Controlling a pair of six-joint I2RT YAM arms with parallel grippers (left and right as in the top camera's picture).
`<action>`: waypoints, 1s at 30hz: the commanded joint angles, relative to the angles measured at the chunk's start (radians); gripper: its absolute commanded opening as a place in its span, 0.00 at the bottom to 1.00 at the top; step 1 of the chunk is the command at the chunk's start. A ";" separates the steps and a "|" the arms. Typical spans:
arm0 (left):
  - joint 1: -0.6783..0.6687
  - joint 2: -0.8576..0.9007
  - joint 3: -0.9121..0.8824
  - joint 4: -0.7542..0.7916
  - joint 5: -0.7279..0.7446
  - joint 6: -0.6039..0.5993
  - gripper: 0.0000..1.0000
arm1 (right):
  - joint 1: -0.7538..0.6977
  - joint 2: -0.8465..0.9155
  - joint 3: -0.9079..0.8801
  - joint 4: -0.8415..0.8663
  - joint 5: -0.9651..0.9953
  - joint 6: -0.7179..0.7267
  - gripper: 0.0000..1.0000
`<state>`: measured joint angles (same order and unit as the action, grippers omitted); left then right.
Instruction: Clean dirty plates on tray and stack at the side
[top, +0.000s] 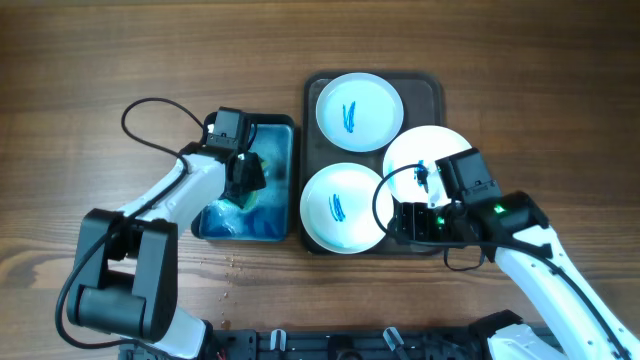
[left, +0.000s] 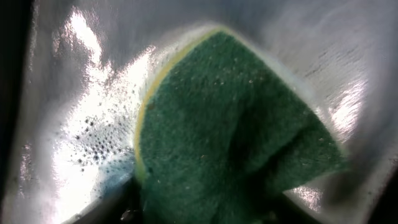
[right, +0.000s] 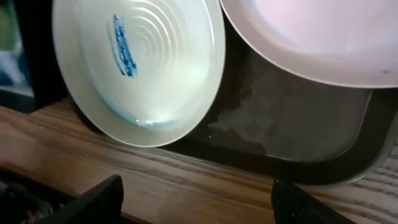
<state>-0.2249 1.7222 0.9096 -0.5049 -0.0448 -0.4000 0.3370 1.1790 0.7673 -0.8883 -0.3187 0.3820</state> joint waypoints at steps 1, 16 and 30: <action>0.005 0.032 -0.035 0.005 0.026 0.000 0.08 | 0.004 0.034 -0.009 0.019 0.016 0.013 0.75; 0.004 -0.150 0.215 -0.350 0.051 0.000 0.04 | 0.005 0.240 -0.009 0.168 0.015 -0.050 0.49; -0.028 -0.273 0.235 -0.396 0.273 -0.019 0.04 | 0.046 0.467 -0.008 0.438 0.184 -0.019 0.16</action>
<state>-0.2237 1.4586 1.1271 -0.8986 0.1604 -0.4019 0.3820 1.6062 0.7639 -0.4755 -0.2420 0.3347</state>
